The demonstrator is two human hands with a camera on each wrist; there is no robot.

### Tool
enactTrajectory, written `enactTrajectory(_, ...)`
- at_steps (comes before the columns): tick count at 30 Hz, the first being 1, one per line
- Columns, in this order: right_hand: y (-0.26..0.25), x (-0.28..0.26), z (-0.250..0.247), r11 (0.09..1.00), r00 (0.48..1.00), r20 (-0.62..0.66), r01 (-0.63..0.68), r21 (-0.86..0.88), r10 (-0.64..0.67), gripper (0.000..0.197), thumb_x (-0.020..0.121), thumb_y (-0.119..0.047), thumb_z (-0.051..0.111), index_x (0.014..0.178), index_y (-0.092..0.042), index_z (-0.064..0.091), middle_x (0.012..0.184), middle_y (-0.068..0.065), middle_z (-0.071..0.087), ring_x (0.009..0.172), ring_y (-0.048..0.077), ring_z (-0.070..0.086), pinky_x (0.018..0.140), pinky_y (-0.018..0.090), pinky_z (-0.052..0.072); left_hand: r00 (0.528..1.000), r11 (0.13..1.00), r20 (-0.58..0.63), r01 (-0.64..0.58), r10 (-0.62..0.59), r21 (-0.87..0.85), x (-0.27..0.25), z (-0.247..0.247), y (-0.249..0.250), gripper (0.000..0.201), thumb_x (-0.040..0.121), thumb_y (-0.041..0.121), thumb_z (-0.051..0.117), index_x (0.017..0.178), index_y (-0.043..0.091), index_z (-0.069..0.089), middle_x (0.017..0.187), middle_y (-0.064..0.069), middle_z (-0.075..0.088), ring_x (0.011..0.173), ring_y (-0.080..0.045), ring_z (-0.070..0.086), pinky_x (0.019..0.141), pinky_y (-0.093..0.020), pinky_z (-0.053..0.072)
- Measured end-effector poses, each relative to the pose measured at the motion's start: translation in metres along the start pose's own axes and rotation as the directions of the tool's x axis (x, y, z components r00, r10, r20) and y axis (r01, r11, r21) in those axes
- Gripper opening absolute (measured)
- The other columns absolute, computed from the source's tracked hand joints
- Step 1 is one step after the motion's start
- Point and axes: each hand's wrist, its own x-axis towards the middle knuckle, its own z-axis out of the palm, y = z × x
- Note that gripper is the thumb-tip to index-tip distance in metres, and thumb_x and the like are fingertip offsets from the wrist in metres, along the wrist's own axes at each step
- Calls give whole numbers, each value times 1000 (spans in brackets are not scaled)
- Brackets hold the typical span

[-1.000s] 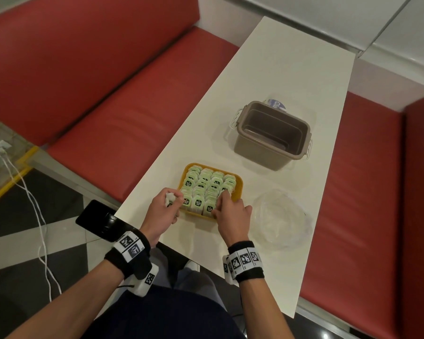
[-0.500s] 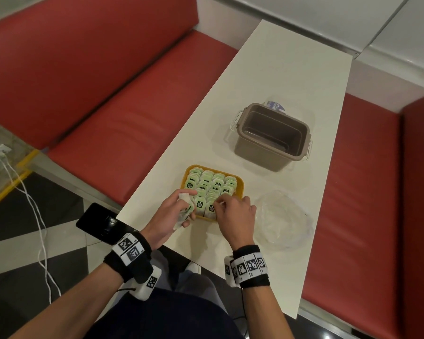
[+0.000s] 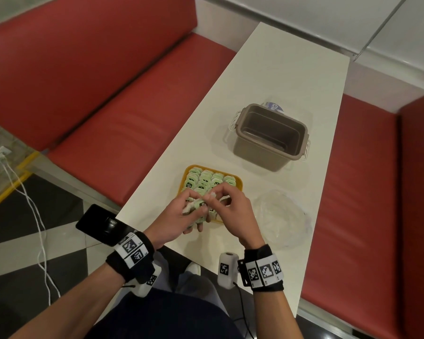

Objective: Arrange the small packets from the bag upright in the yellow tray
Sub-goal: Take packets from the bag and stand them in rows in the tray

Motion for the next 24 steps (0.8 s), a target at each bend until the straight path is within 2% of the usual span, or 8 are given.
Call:
enactTrajectory(4,9,-5,-1,980,996,-22,-86,179,92,32,94,-45,85,95,-18,67,87,-3,72,77,12,65,70,35,56,991,998,-124,-54,53,-6,0,0,5,22,104,23,71,111,4,62,86,-15,72,67,-28,63,49,-29,38)
enactTrajectory(8,11,-14,-1,961,996,25,-89,260,86,29,95,-29,86,106,-15,63,84,3,78,81,14,71,76,29,55,951,992,-292,-121,105,-35,4,-1,18,17,97,19,79,102,5,71,70,-4,62,62,-18,55,52,-22,46)
enactTrajectory(11,14,-18,1,977,988,110,-127,172,109,30,94,-29,87,113,-23,64,92,0,83,92,13,78,85,33,60,954,983,-239,-161,179,91,8,-5,27,12,94,21,83,97,11,76,76,4,68,67,-14,60,62,-27,52)
enactTrajectory(13,15,-17,-1,994,988,118,-102,22,99,35,90,-37,89,117,-33,67,100,-8,83,98,5,76,87,33,61,962,949,-153,-182,226,257,11,-8,31,10,93,27,85,95,19,79,90,6,76,86,-12,71,80,-31,56)
enactTrajectory(15,16,-15,-5,996,998,54,-14,-90,19,33,90,-45,88,117,-39,71,106,-18,79,104,1,72,86,29,59,960,893,-82,-214,266,397,14,-11,35,10,91,31,86,93,25,79,97,8,76,101,-14,71,94,-29,52)
enactTrajectory(19,16,-10,-11,984,991,-92,82,-157,-97,16,92,-47,86,95,-34,77,93,-19,75,93,8,69,77,23,51,957,858,-42,-238,288,456,19,-13,40,15,88,38,88,96,29,80,103,13,75,108,-11,69,95,-20,49)
enactTrajectory(22,13,-10,-16,998,988,-145,61,-15,-62,13,92,-38,87,92,-28,78,91,-12,76,85,10,67,75,27,52,969,858,-15,-212,248,468,24,-14,34,27,85,41,89,108,31,79,111,16,75,113,-4,68,96,-17,49)
enactTrajectory(24,12,-10,-19,994,990,-140,26,102,-12,14,94,-35,87,95,-24,78,93,-9,77,85,8,68,74,28,53,966,851,1,-229,260,472,27,-13,25,22,88,36,88,107,28,79,108,13,75,109,-7,70,93,-19,51)
